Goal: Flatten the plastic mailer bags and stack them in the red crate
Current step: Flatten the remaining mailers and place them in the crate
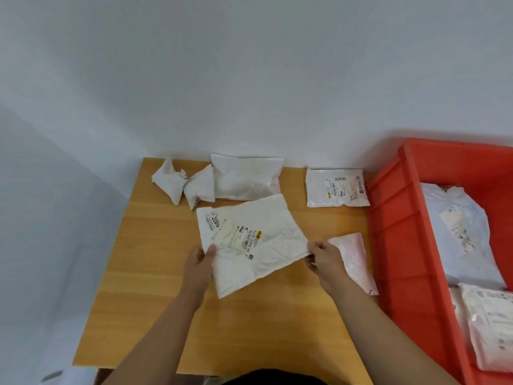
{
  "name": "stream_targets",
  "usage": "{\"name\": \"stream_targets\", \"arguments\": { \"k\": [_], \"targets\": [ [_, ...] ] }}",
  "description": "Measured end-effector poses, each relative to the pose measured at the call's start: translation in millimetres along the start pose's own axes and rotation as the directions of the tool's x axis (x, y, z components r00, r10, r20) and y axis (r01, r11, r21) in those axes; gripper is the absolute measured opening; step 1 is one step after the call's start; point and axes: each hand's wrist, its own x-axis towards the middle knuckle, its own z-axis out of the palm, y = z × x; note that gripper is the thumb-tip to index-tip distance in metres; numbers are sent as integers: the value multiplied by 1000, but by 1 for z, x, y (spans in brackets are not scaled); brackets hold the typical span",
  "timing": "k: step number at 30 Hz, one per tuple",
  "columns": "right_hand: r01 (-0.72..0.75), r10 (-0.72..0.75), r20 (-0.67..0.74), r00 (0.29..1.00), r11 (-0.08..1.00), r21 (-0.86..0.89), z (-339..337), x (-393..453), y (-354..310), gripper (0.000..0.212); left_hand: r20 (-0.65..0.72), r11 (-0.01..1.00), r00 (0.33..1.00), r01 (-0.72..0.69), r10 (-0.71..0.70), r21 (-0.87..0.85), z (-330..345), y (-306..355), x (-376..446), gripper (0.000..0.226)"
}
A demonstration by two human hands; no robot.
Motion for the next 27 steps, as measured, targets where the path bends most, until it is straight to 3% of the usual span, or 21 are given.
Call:
{"name": "stream_targets", "arguments": {
  "k": [2,4,7,9,10,14,16,17,20,23,27],
  "targets": [
    [-32,31,-34,999,999,-17,-1,8,8,8,146,992,984,91,-104,93,-10,-22,-4,19],
    [-100,99,-44,994,995,-7,-1,14,16,23,304,940,923,141,-238,310,-19,-43,-8,24],
    [-120,118,-36,992,992,-44,7,26,22,55,520,807,735,61,-434,587,-21,-56,-13,18],
    [-83,80,-30,996,991,-107,15,30,19,70,581,772,673,-24,-458,636,-13,-54,-13,22],
    [-59,56,-30,998,988,-140,21,29,16,71,581,766,695,-68,-423,639,-7,-53,-11,26],
    [73,-83,-21,996,953,-293,40,30,16,62,386,685,920,-236,-71,689,17,-40,7,24],
    [99,-109,-5,994,920,-379,48,30,23,64,290,665,955,-259,66,700,25,-30,24,13],
    [80,-87,-1,996,919,-387,50,32,26,67,251,669,963,-254,103,698,28,-25,35,22],
    [-40,25,-52,998,951,-305,56,40,30,56,158,771,986,-135,45,622,38,-9,64,46],
    [-72,63,-41,997,948,-309,59,53,28,34,169,881,980,14,-106,473,50,1,83,49],
    [4,2,15,1000,937,-349,60,63,20,26,150,866,981,35,-126,500,56,1,98,51]
  ]
}}
